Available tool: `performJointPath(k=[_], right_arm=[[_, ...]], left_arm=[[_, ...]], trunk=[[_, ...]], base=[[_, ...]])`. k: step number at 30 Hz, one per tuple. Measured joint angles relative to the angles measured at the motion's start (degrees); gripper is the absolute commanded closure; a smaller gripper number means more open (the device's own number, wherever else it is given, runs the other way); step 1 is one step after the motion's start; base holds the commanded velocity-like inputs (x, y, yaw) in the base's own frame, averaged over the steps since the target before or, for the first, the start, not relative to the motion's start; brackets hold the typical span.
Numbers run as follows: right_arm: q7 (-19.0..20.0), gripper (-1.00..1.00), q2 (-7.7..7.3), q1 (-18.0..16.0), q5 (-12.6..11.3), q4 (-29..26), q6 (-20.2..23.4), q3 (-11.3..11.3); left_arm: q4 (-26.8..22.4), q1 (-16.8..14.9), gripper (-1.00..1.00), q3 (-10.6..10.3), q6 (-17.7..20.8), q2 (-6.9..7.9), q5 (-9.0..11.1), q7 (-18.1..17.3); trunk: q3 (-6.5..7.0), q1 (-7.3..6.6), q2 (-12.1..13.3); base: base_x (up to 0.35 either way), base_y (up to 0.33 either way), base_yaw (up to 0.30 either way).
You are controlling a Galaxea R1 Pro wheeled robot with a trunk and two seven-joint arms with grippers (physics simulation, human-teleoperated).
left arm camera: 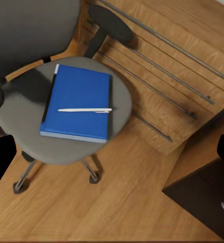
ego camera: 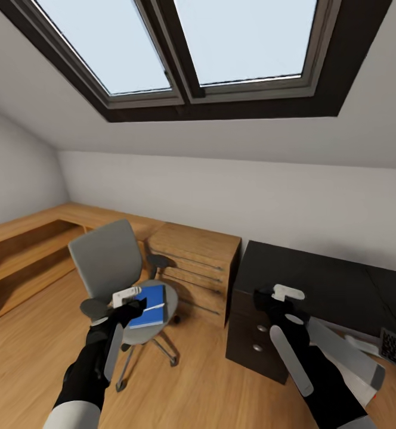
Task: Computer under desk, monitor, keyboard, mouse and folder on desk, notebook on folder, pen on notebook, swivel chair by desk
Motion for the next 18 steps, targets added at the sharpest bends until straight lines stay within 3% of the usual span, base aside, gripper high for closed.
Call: performJointPath(k=[12, 15, 18], right_arm=[[-0.04, 1.00, -0.22, 0.05, -0.38, 2.55, -0.83, 0.55], [-0.10, 1.00, -0.21, 0.05, -0.38, 2.47, -0.89, 0.57], [-0.04, 1.00, -0.23, 0.05, -0.31, 2.79, -0.94, 0.58]], left_arm=[[3.46, 0.01, -1.00, -0.53, -0.48, 0.00, 0.47, -0.06], [-1.07, 1.96, -1.00, -0.61, -0.21, 0.00, 0.51, -0.12], [-8.91, 5.99, -1.00, -0.64, 0.25, 0.00, 0.58, -0.20]], trunk=[[0.00, 0.01, -0.01], [-0.02, 0.01, -0.01], [-0.12, 0.01, 0.00]], base=[[0.273, 0.000, 0.001], [0.172, 0.000, 0.079], [0.164, 0.000, 0.194]])
